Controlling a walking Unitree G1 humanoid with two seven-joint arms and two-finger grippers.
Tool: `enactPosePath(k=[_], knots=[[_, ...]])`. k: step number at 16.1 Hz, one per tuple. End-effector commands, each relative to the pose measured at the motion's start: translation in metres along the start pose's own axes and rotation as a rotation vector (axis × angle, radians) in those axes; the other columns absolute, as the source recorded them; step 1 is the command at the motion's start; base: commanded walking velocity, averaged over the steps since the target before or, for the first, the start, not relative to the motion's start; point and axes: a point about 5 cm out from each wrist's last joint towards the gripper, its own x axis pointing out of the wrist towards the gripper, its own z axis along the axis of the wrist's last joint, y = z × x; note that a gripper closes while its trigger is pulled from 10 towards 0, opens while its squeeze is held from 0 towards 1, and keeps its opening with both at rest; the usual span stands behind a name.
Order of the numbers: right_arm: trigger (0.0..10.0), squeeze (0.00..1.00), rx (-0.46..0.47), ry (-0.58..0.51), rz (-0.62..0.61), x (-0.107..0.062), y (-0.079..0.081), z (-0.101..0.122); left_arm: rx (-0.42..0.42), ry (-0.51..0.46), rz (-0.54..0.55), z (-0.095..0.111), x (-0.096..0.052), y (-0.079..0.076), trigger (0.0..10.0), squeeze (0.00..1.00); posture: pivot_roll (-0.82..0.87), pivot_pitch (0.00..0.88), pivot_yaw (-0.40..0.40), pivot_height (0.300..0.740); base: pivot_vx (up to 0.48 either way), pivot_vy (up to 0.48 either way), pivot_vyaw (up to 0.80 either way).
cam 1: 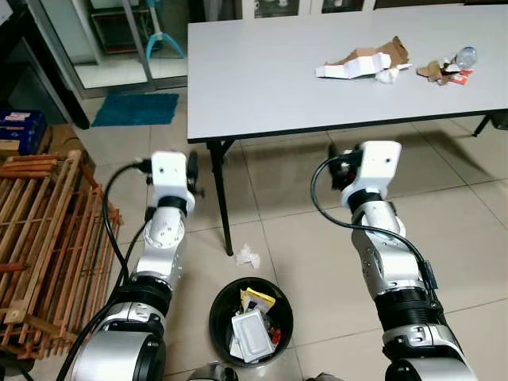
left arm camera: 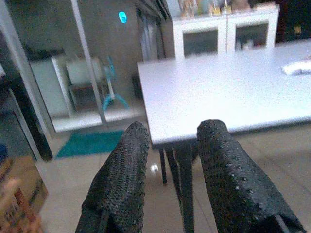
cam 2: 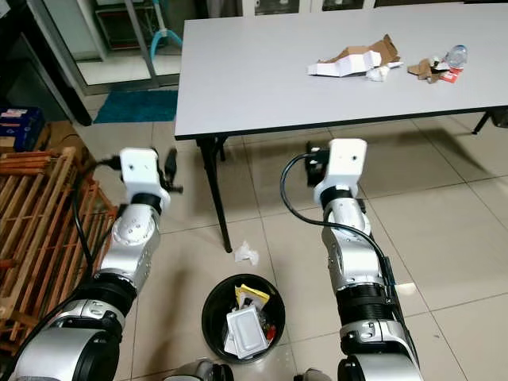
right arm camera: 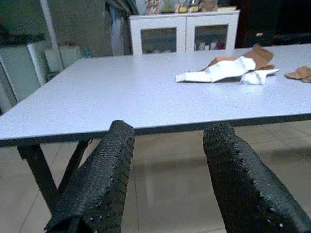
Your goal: Picking trash to rubbish bin
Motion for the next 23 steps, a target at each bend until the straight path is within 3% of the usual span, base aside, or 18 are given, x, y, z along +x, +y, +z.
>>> enactPosePath(k=[1, 3, 5, 10, 23], knots=[[10.0, 0.0, 0.025, -0.085, -0.027, 0.002, 0.0, 0.014, 0.002, -0.056, 0.024, 0.009, 0.0, 0.002, 10.0, 0.0, -0.01, 0.038, 0.061, 0.72, 0.0, 0.0, 0.0], [10.0, 0.0, 0.057, -0.161, -0.036, 0.002, 0.001, 0.024, -0.01, -0.102, 0.008, 0.017, -0.003, -0.006, 10.0, 0.0, 0.0, 0.033, 0.063, 0.72, 0.0, 0.0, 0.0], [10.0, 0.0, 0.071, -0.188, -0.014, 0.002, 0.006, 0.028, -0.016, -0.078, 0.004, 0.012, -0.006, -0.011, 10.0, 0.0, -0.01, 0.026, 0.064, 0.72, 0.0, 0.0, 0.0], [10.0, 0.0, 0.08, -0.174, 0.028, 0.001, 0.017, 0.021, -0.016, -0.041, -0.013, 0.007, -0.012, -0.018, 10.0, 0.0, 0.0, 0.013, 0.063, 0.72, 0.0, 0.0, 0.0], [10.0, 0.0, 0.065, -0.108, 0.068, -0.003, 0.027, 0.007, -0.012, -0.015, -0.046, 0.005, -0.013, -0.023, 10.0, 0.0, -0.01, 0.0, 0.077, 0.72, 0.0, -0.392, 0.0]])
